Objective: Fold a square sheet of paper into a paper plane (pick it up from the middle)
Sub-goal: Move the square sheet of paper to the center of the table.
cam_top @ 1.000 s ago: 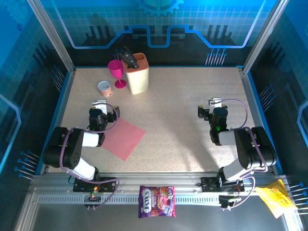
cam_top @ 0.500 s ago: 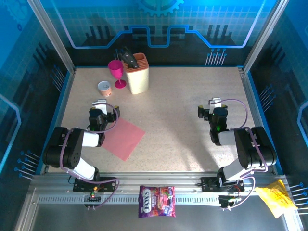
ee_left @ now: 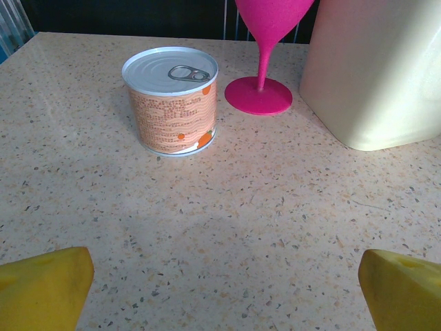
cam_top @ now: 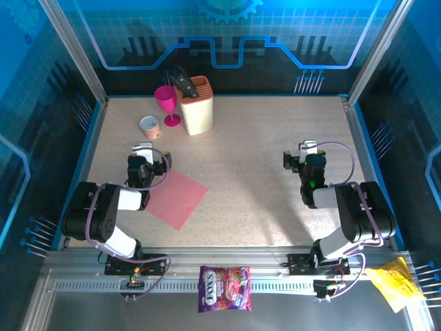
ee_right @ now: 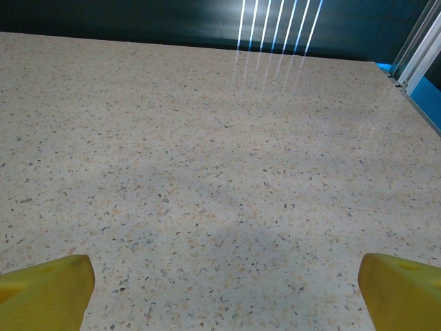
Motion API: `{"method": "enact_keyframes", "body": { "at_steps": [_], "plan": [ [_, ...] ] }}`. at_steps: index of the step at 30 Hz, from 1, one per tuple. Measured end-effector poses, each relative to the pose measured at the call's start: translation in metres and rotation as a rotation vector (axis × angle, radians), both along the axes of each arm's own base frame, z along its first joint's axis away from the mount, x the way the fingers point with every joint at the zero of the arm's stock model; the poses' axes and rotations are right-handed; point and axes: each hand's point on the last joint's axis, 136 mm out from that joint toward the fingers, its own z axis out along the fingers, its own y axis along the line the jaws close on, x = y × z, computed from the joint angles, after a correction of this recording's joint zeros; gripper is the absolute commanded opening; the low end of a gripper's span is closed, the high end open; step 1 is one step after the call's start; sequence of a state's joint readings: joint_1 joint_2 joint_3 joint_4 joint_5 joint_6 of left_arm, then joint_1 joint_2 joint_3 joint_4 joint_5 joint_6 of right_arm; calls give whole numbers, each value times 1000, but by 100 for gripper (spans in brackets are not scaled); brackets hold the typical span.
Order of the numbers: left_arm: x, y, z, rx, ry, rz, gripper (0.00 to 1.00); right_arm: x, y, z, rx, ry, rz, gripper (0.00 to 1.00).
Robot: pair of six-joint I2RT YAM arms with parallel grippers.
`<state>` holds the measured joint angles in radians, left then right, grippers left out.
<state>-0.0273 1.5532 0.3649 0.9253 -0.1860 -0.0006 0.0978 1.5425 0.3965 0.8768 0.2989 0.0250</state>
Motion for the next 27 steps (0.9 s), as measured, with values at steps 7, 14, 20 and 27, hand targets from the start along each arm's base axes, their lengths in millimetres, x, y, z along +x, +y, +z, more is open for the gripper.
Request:
{"method": "enact_keyframes", "body": {
  "at_steps": [7,14,20,27],
  "plan": [
    [0,0,0,0,0,0,100,0,0,0,0,0,0,99],
    [0,1,0,0,0,1,100,0,0,0,1,0,3,99],
    [-1,1,-1,1,14,6,100,-1,3,0,13,10,29,99],
    [6,6,50,-8,-4,45,100,0,4,75,41,-41,21,99]
  ]
}}
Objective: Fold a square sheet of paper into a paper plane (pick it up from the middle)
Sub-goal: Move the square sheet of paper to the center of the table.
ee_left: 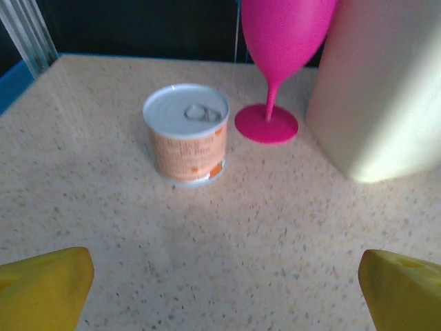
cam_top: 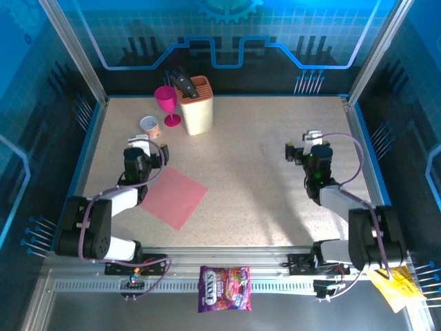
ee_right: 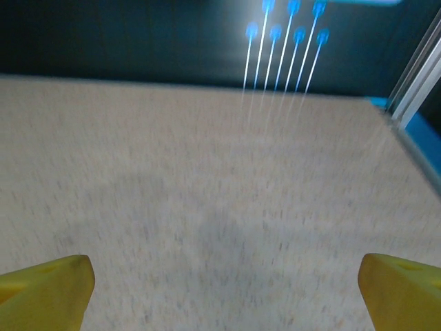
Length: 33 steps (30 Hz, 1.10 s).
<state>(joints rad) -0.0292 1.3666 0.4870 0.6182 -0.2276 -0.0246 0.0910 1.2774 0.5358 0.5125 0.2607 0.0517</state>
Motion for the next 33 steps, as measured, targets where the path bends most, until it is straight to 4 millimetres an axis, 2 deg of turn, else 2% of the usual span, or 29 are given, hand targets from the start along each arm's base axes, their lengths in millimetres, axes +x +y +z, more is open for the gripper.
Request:
{"method": "enact_keyframes", "body": {
  "at_steps": [2,5,8,11,14,19,22,24,28,33],
  "plan": [
    [1,1,21,-27,-8,17,100,0,-1,34,48,-28,-23,99],
    [0,-1,51,-102,1,46,100,-5,-7,67,161,-35,-87,99],
    [-6,-11,73,-200,38,67,100,-13,-8,76,281,8,-119,99],
    [-17,-27,80,-297,109,80,100,-22,3,63,366,99,-86,99],
    [-38,-50,61,-378,230,96,100,-37,30,41,421,200,6,99],
    [-85,-85,13,-489,454,160,100,-90,90,15,450,328,195,99],
    [-111,-91,-19,-552,539,240,100,-122,122,3,444,382,299,99],
    [-125,-91,-41,-568,593,297,100,-142,137,-6,434,420,349,99],
    [-129,-91,-65,-545,666,361,100,-170,150,-25,412,486,379,99],
    [-127,-96,-86,-483,736,381,100,-186,146,-41,383,529,349,99]
  ]
}}
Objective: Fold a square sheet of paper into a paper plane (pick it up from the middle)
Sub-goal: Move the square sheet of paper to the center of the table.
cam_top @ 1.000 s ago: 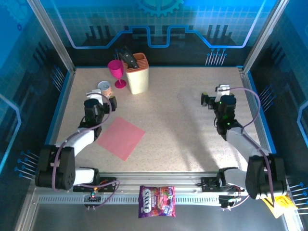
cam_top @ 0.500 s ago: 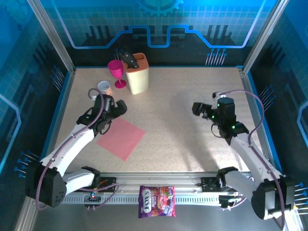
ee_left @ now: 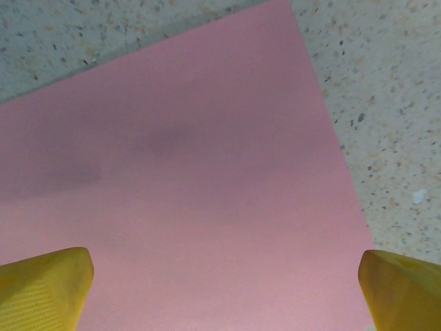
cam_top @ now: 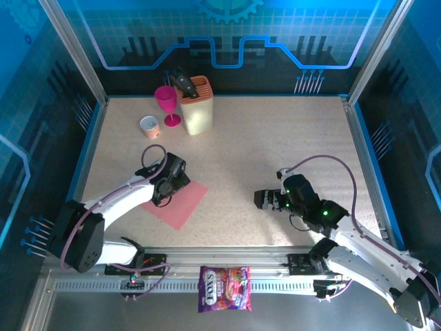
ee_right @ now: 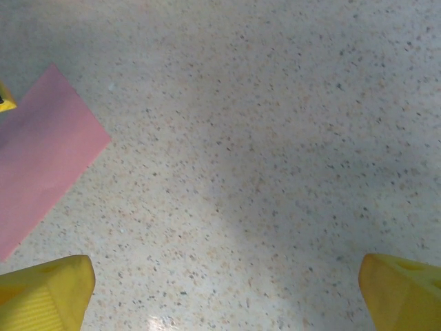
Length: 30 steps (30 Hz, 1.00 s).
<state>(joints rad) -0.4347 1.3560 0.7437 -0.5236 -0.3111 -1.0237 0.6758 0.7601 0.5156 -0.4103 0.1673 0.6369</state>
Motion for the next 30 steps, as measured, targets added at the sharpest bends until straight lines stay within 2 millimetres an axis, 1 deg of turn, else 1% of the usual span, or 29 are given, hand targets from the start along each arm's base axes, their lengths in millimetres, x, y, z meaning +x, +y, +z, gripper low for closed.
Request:
{"method": "enact_keyframes", "body": {
  "at_steps": [4,8,13,17,19,22,25,26,30],
  "plan": [
    [1,-1,-14,23,41,-4,100,-2,-8,0,-21,-4,-27,99],
    [12,-8,-25,39,60,-20,100,-5,-17,-1,-46,-6,-48,99],
    [30,-25,-32,55,59,-87,100,-9,-27,-1,-75,-8,-71,99],
    [39,-43,-36,78,55,-182,100,-12,-34,0,-89,-16,-88,99],
    [44,-57,-35,86,41,-247,100,-13,-37,1,-94,-17,-93,99],
    [48,-88,-35,95,22,-370,100,-14,-41,0,-104,-18,-103,99],
    [47,-126,-33,93,-3,-511,100,-16,-44,-1,-113,-14,-111,99],
    [44,-143,-32,89,-10,-571,100,-16,-45,-1,-113,-12,-114,99],
    [30,-198,-28,84,-35,-771,100,-18,-49,0,-124,-7,-130,99]
  ]
}}
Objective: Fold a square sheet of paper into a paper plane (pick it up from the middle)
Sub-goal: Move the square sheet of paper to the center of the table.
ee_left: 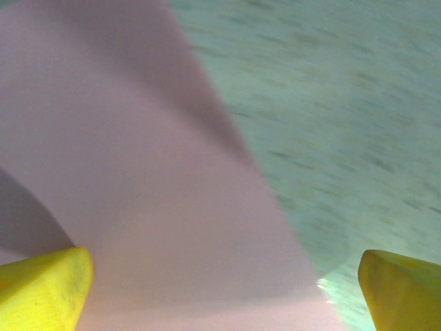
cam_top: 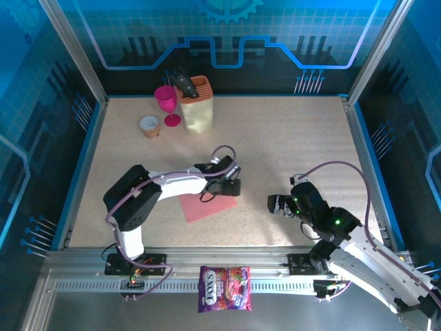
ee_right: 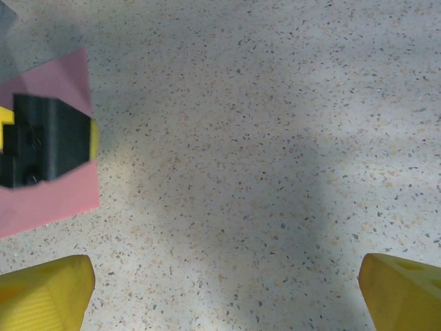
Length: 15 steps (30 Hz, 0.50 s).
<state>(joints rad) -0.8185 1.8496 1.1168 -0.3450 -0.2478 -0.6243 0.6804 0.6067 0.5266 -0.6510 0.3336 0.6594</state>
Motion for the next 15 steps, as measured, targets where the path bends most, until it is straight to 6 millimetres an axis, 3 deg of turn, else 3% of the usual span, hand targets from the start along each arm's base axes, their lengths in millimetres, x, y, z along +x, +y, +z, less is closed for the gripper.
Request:
{"method": "enact_keyframes", "body": {
  "at_steps": [3,6,10,15],
  "plan": [
    [-9,-32,7,-9,-19,-120,100,-1,-1,5,6,-1,-6,99],
    [-11,-47,16,-20,-39,-171,100,-2,-2,10,13,-5,-13,99],
    [-8,-43,27,-23,-55,-159,100,-5,-6,15,22,-11,-22,99],
    [-8,-24,59,-40,-83,-35,100,-9,-9,14,12,12,-29,99]
  ]
}}
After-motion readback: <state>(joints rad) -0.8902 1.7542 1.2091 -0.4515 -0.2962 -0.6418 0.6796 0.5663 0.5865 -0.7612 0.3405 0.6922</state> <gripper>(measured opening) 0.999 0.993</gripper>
